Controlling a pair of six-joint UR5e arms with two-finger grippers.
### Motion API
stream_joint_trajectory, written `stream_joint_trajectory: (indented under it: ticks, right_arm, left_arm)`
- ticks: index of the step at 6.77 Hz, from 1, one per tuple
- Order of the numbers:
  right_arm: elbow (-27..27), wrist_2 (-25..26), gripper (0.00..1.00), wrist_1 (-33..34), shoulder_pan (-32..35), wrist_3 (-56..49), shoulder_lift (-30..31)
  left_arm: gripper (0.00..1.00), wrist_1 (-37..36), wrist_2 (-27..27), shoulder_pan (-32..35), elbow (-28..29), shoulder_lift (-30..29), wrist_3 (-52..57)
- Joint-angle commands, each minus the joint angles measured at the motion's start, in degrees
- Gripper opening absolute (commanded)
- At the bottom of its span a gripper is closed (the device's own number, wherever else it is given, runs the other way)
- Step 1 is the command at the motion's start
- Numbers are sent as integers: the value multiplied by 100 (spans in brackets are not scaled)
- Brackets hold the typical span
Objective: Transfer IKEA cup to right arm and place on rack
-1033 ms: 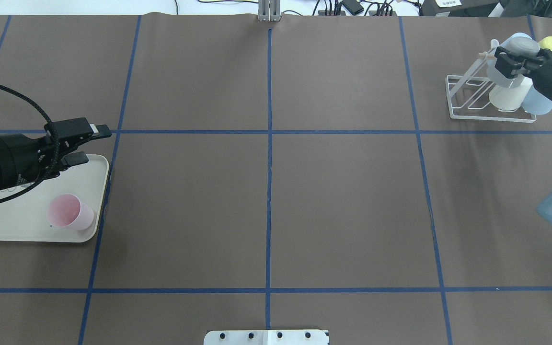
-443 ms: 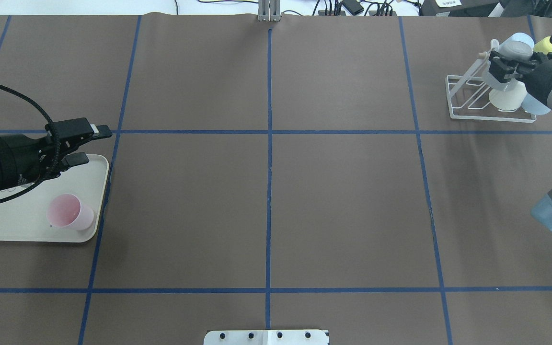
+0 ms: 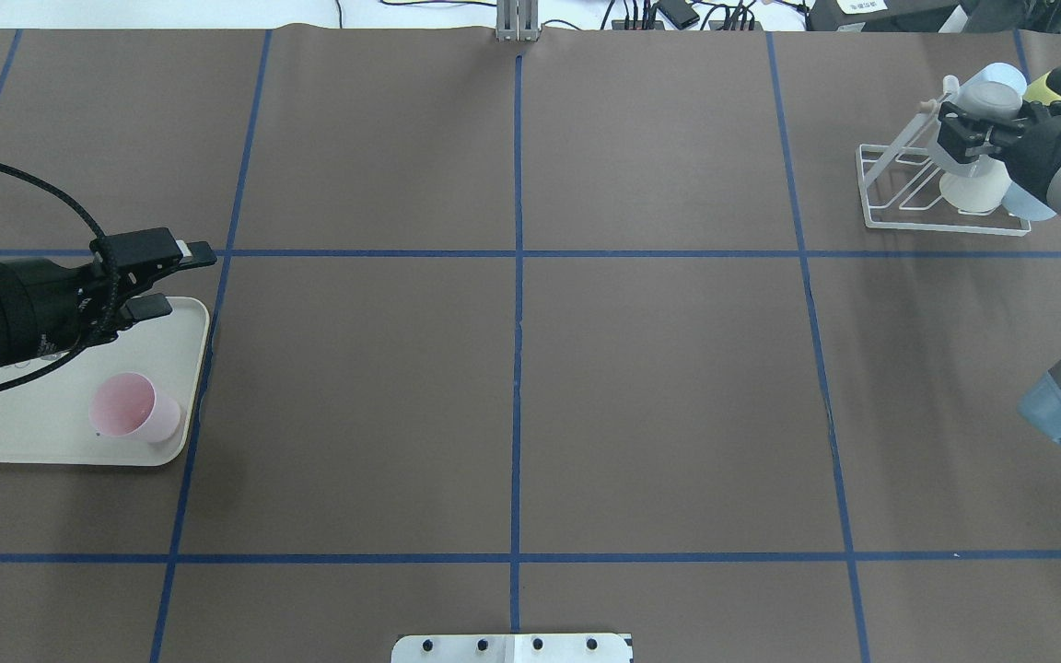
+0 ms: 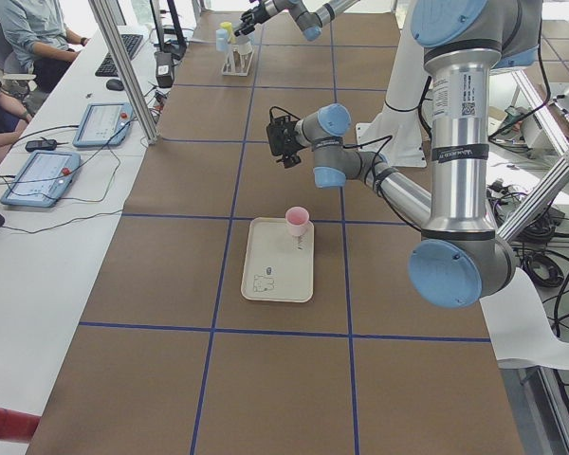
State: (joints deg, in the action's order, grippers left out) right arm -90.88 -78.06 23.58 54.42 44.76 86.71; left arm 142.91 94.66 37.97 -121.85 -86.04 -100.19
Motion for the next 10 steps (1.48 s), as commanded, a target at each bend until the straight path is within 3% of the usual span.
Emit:
stream_joint_trajectory:
  ticks: [1, 10]
  right_arm:
    - [62, 1, 0, -2, -28, -2, -23]
    - [176, 10, 0, -64, -125, -11, -23]
  left_arm:
    - [100, 0, 9, 0, 3, 0, 0]
    - [100, 0, 0, -9, 12, 0, -18]
